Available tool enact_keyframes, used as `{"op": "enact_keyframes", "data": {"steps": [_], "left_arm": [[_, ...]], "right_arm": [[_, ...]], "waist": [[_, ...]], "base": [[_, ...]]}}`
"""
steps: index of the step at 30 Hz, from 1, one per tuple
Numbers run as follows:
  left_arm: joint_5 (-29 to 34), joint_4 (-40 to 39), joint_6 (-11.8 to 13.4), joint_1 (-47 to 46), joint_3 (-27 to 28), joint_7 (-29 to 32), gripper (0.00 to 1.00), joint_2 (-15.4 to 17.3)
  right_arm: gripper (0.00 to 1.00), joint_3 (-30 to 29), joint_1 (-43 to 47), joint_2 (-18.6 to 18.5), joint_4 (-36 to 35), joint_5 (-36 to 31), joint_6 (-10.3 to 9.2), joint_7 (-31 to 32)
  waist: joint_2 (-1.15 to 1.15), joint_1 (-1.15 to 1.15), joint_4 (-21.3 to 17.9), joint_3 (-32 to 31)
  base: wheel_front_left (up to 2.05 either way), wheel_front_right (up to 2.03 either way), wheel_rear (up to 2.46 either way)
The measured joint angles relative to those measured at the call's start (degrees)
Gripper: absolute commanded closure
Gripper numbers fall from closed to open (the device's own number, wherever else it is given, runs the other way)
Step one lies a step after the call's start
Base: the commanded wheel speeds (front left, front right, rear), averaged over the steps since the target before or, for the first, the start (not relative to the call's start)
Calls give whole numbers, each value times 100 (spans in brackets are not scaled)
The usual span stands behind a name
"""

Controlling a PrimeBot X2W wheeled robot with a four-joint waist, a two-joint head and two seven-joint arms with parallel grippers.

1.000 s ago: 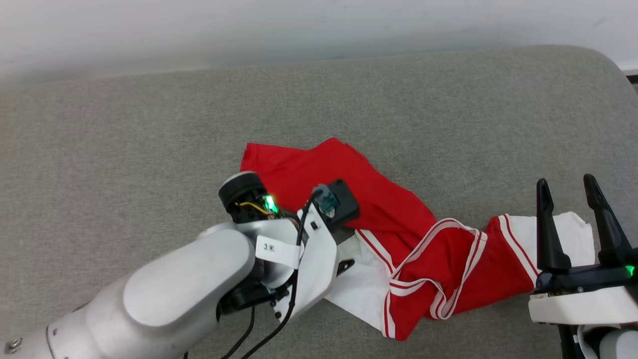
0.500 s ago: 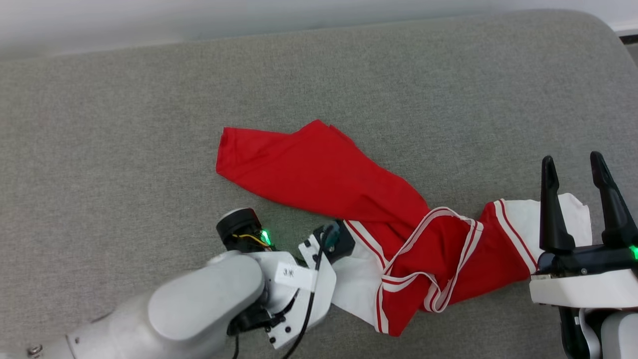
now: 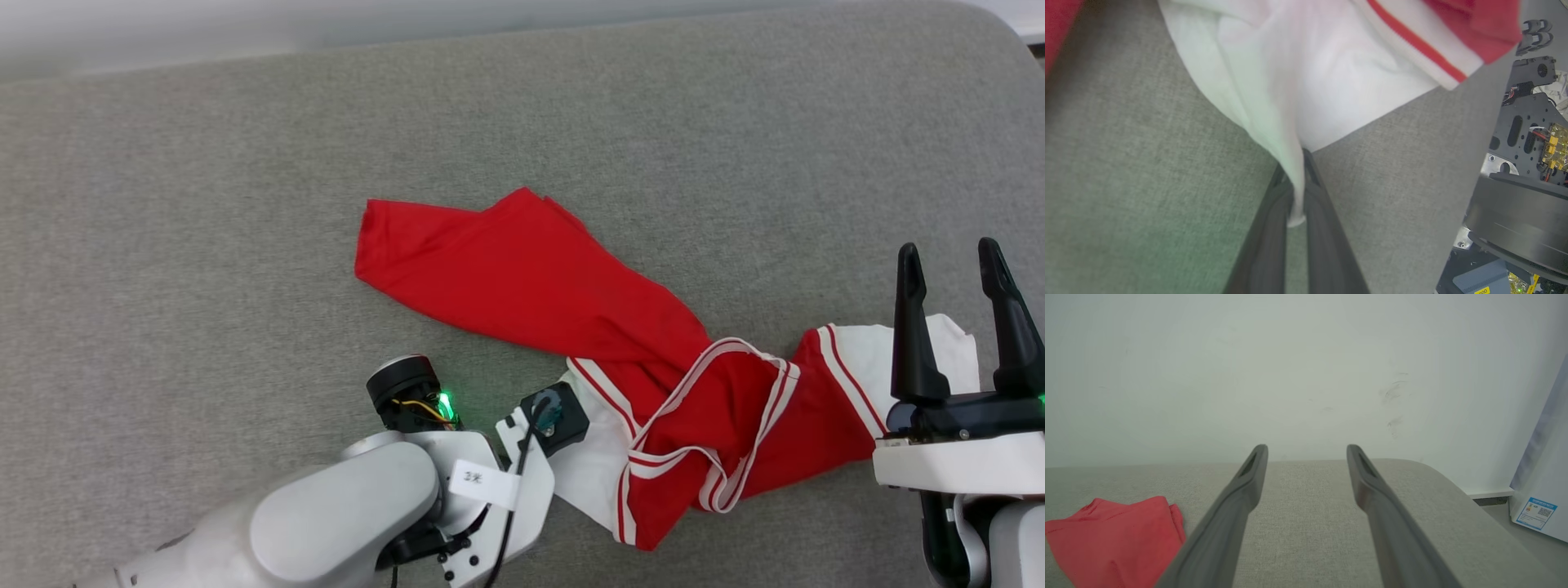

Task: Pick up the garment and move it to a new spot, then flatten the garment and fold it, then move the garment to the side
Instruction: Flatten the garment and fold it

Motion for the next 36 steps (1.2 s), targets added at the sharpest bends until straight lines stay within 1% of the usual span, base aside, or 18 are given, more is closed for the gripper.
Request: {"op": "enact_keyframes", "data": {"steps": [3, 6, 9, 13, 19, 25, 27, 31, 33, 36], "left_arm": [[-162, 248, -21, -91, -82, -644, 100, 3], [-304, 519, -15, -220, 102, -1236, 100, 37], [-469, 709, 12, -226, 402, -1686, 100, 204], [-745, 803, 198, -38, 755, -2078, 100, 464], [-1196, 954, 499, 461, 1162, -2443, 100, 1011], [-1628, 1146, 794, 946, 1480, -2597, 100, 1556], [-1862, 1246, 862, 1094, 1603, -2620, 100, 1666], [-2090, 1566, 937, 1347, 1711, -2637, 100, 1885], [-2264, 1769, 935, 1482, 1756, -2659, 100, 1897], [-2342, 2039, 898, 1569, 1777, -2719, 100, 1837]], "right_arm": [[0, -49, 22, 9, 0, -11, 1, 0], [0, -84, 83, 11, 15, -35, 0, 1], [0, -97, 180, 15, 35, -53, 0, 0], [0, -133, 272, 16, 46, -71, 0, 0], [0, -155, 354, 3, 96, -94, 1, 0], [0, -214, 423, -59, 153, -103, 1, 0], [0, -246, 457, -81, 181, -103, 0, 0], [0, -243, 489, -116, 256, -113, 1, 0], [0, -238, 489, -123, 282, -114, 0, 0], [0, -229, 489, -142, 331, -130, 1, 0]], "waist": [[0, 0, 87, -89], [0, 0, 198, -202], [0, 0, 317, -326], [0, 0, 480, -481], [0, 0, 681, -656], [0, 0, 812, -736], [0, 0, 848, -750], [0, 0, 891, -769], [0, 0, 898, -775], [0, 0, 893, -788]], "base": [[0, 0, 0], [0, 0, 0], [0, 0, 0], [0, 0, 0], [0, 0, 0], [0, 0, 0], [0, 0, 0], [0, 0, 0], [0, 0, 0], [0, 0, 0]]}}
